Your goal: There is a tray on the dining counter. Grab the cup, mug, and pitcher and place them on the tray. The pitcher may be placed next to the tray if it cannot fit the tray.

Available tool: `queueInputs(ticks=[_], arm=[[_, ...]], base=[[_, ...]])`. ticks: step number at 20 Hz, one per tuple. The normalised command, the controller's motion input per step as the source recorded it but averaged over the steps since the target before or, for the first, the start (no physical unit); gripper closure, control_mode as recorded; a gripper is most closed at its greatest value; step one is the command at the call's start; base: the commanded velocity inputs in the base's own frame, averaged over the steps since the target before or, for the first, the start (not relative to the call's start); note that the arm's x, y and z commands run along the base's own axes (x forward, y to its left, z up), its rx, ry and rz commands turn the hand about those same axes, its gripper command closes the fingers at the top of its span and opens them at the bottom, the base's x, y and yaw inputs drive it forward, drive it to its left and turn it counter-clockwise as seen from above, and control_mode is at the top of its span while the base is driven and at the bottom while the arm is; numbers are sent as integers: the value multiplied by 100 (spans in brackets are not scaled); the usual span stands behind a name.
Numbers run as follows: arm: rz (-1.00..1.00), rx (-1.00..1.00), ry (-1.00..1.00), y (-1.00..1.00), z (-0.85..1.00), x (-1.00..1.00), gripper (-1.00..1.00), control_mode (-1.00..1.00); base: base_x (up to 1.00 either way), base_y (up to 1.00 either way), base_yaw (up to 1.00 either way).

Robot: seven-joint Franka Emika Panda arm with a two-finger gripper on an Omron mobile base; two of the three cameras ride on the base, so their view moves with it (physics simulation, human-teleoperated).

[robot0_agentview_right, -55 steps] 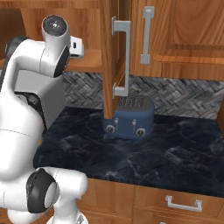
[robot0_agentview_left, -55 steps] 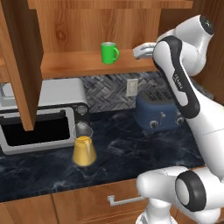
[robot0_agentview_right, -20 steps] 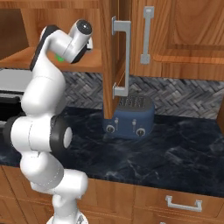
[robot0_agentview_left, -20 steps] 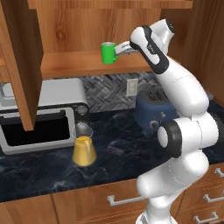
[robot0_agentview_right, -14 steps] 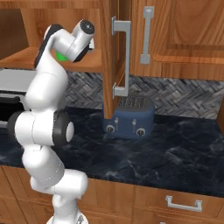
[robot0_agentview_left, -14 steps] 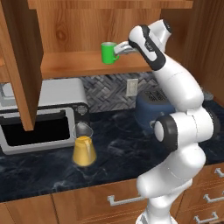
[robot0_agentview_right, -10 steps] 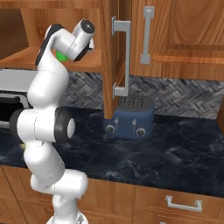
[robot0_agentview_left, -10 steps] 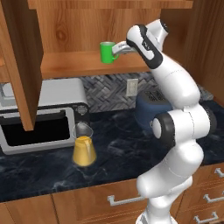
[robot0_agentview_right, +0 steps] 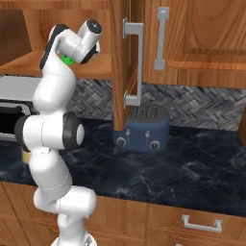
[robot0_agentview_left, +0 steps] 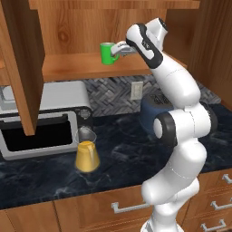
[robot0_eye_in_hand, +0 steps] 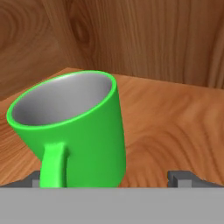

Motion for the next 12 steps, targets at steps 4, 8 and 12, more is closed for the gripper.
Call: queueInputs(ticks=[4,8,12], arm=[[6,-2,0,21,0,0,-100,-100],[4,0,0,9,0,0,-100,-100],[0,0,0,0,0,0,-100,-100]], base=[[0,0,0],[0,0,0],[0,0,0]])
